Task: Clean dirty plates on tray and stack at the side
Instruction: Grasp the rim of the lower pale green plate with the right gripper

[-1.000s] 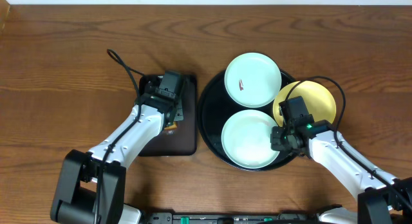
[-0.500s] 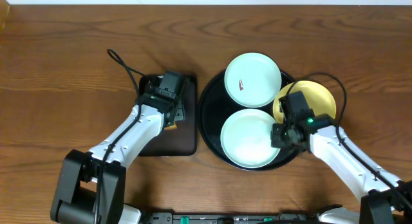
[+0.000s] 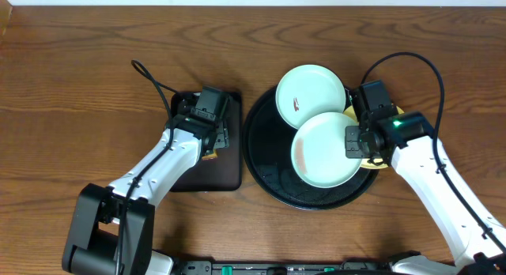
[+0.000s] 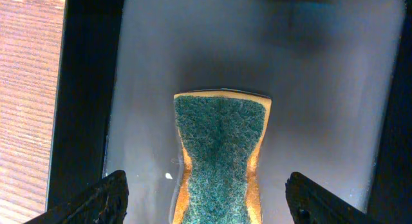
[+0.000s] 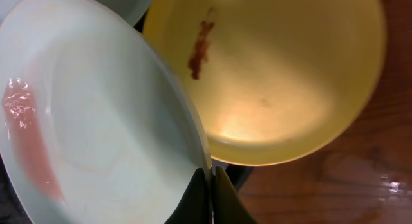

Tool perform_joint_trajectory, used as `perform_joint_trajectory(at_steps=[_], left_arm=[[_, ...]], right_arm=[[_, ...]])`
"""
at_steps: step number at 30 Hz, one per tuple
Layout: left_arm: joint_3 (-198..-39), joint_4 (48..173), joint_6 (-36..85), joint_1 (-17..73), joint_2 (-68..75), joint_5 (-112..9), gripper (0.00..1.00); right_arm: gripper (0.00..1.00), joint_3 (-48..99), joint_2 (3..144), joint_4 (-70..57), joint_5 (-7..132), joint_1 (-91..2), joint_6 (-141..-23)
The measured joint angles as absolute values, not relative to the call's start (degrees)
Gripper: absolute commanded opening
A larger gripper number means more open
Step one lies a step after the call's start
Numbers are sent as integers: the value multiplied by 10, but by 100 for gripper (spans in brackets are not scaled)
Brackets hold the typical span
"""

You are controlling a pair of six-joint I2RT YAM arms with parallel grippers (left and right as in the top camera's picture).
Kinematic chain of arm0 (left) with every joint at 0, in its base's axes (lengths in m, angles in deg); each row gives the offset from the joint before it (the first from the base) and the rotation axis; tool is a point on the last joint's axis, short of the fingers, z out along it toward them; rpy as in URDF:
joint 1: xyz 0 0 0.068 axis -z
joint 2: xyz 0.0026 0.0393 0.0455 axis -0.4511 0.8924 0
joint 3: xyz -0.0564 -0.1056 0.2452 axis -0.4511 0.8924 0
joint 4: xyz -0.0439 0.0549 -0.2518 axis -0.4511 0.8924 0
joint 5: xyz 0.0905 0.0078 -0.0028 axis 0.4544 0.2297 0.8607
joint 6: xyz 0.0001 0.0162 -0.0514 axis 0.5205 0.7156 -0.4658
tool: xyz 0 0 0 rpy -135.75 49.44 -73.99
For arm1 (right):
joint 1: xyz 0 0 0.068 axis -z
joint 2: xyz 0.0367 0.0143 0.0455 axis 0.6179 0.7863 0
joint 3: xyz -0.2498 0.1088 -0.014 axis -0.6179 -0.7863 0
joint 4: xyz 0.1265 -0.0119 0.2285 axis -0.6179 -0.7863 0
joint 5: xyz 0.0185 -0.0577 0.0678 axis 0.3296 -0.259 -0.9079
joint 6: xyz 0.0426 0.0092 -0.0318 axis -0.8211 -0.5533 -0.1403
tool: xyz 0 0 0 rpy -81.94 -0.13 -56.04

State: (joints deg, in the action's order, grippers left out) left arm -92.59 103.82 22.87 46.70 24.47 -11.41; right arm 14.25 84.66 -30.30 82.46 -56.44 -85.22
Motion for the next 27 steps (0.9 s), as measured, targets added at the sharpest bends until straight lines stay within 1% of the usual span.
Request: perform_joint_trajectory(at_steps=[7,11,17,22,27], left_arm=[[-926,1033,229,467,245,-114,80],[-926,1032,229,467,245,-114,80],[-926,1032,229,467,245,-114,80],[-926,1030,229,467,245,-114,80],[-926,1029,229,467,245,-114,81]], right_arm=[[1,171,847,-323,869,-567,-851],[1,187,847,-323,917,-595,-850],[1,196,847,-322,1031,-691,-848],[1,196,847,-321,1170,-790,-847],[1,197,847,-288,1298,-878,-843]])
